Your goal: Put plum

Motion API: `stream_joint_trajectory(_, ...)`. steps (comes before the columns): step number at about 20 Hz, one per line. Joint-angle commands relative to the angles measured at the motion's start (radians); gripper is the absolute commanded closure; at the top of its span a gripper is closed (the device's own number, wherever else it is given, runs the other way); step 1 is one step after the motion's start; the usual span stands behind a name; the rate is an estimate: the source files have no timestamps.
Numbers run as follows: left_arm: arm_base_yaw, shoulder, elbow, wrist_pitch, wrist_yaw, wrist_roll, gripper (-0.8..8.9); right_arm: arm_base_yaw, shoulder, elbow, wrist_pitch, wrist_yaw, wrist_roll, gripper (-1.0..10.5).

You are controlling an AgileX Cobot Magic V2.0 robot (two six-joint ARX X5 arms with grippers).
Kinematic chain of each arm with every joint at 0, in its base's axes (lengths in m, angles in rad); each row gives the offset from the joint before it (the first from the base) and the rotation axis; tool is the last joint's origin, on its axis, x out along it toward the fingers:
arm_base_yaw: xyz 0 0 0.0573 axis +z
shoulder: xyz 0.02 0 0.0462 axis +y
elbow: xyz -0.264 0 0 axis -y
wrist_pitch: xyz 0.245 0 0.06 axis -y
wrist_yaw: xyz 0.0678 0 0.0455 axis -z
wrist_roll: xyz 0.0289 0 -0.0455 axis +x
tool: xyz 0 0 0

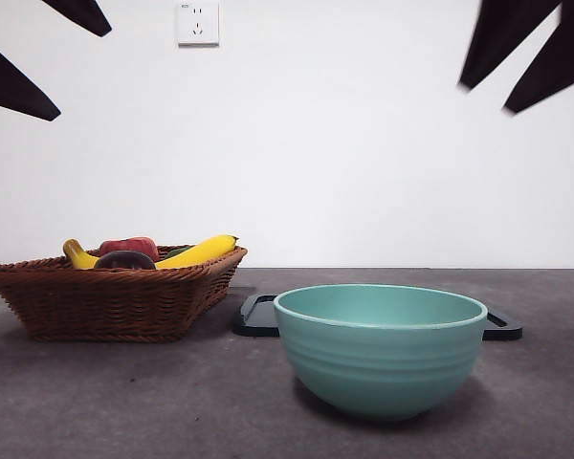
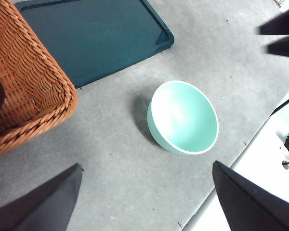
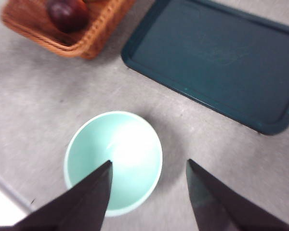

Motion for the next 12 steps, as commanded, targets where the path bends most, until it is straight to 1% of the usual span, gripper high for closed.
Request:
stream_joint_trajectory(1, -0.005, 0.004, 0.011, 0.008, 0.005, 0.011, 3.80, 0.005, -0.066, 0.023, -0.039, -0.001, -0.013, 7.0)
stream_joint_trajectory(4, -0.005, 0.004, 0.011, 0.007, 0.005, 0.010, 3.80, 0.005, -0.157, 0.023, -0.101, -0.004, -0.012, 7.0)
stream_joint_trajectory(6, -0.005, 0.004, 0.011, 0.007, 0.005, 0.007, 3.80, 0.005, -0.189, 0.023, -0.146, -0.045, -0.012, 7.0)
stream_joint_trajectory(8, -0.005, 0.004, 0.011, 0.006, 0.005, 0.007, 3.80, 0.005, -0.200, 0.023, -0.180, -0.055, -0.013, 7.0)
stream_joint_trajectory(12, -0.005, 0.004, 0.011, 0.006, 0.005, 0.008, 3.80, 0.005, -0.198, 0.023, -0.190, -0.056, -0.012, 7.0)
